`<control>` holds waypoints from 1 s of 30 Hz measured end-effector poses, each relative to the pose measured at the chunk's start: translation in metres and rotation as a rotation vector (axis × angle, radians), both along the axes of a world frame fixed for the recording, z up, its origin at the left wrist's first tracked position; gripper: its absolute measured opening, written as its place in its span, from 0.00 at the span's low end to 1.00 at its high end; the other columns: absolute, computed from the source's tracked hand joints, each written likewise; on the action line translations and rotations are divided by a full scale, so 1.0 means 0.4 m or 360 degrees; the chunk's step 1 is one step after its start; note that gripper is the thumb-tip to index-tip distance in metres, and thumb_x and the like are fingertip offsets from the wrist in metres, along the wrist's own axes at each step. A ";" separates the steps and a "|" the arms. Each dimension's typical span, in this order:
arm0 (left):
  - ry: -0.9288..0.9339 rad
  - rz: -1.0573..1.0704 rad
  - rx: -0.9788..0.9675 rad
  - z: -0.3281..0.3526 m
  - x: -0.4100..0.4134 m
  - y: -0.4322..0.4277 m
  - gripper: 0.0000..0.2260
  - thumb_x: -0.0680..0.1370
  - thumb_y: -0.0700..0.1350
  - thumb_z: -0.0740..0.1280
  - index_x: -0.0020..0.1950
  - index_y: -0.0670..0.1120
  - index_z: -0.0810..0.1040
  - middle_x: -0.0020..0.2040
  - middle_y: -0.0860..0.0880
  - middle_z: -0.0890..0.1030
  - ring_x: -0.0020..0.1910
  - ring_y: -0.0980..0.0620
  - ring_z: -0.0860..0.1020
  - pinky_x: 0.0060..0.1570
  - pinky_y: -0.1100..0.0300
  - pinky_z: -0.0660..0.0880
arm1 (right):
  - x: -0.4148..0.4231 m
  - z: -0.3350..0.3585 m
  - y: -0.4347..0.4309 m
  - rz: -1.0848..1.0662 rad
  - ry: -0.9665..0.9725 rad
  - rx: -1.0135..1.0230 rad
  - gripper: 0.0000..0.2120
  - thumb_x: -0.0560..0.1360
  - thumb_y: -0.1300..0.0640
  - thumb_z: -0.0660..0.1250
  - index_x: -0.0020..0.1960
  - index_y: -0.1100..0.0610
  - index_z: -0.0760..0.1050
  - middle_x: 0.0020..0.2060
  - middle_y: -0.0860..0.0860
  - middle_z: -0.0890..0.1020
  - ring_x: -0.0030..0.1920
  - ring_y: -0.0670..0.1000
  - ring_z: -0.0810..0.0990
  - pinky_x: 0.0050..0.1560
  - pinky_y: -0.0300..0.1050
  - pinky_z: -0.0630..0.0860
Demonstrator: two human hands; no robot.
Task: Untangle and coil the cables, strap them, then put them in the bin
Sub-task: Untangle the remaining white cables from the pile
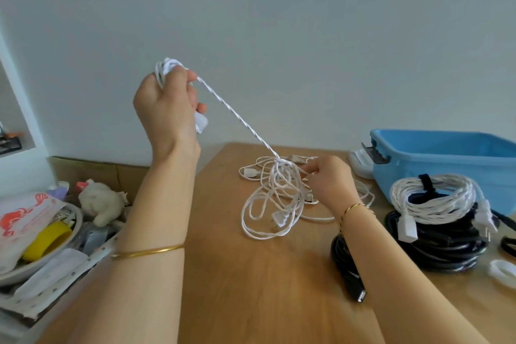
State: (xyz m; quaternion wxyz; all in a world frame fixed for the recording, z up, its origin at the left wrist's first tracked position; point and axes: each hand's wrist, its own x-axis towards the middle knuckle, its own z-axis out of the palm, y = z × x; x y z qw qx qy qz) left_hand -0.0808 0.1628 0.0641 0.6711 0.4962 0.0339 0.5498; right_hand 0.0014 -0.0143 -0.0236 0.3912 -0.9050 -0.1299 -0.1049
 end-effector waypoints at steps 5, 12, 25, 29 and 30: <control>0.0336 -0.0184 0.0337 -0.011 0.006 -0.028 0.11 0.77 0.38 0.62 0.35 0.44 0.77 0.19 0.55 0.64 0.21 0.56 0.62 0.27 0.64 0.69 | -0.025 0.053 0.018 0.0223 -0.0186 0.0343 0.20 0.74 0.68 0.57 0.61 0.54 0.77 0.58 0.52 0.79 0.58 0.54 0.77 0.55 0.42 0.73; 0.0632 -0.0457 0.0695 -0.038 0.019 -0.038 0.09 0.78 0.41 0.63 0.40 0.42 0.79 0.21 0.54 0.65 0.23 0.54 0.64 0.30 0.60 0.70 | -0.093 0.108 0.062 0.0745 -0.0229 0.0977 0.07 0.79 0.58 0.61 0.47 0.56 0.77 0.35 0.55 0.77 0.38 0.54 0.77 0.50 0.52 0.77; 0.0674 -0.1749 0.0622 -0.030 -0.004 -0.052 0.12 0.76 0.43 0.63 0.44 0.36 0.80 0.21 0.54 0.61 0.21 0.58 0.60 0.25 0.64 0.68 | -0.047 0.073 0.060 0.0577 -0.0242 0.1284 0.12 0.80 0.56 0.60 0.40 0.51 0.76 0.22 0.40 0.68 0.27 0.41 0.63 0.32 0.39 0.61; 0.0316 -0.1928 0.0029 -0.017 0.001 -0.039 0.15 0.75 0.45 0.58 0.43 0.37 0.81 0.21 0.56 0.63 0.20 0.59 0.62 0.27 0.66 0.71 | -0.064 0.067 0.078 0.0746 -0.0071 0.1058 0.13 0.80 0.57 0.59 0.39 0.54 0.77 0.22 0.42 0.63 0.24 0.43 0.59 0.28 0.40 0.59; 0.0239 -0.1917 -0.0055 -0.014 -0.001 -0.034 0.15 0.74 0.45 0.58 0.45 0.36 0.80 0.22 0.55 0.65 0.21 0.59 0.64 0.30 0.65 0.74 | -0.070 0.068 0.080 0.0809 0.0004 0.1008 0.12 0.80 0.58 0.59 0.40 0.56 0.77 0.22 0.42 0.63 0.23 0.43 0.59 0.27 0.40 0.60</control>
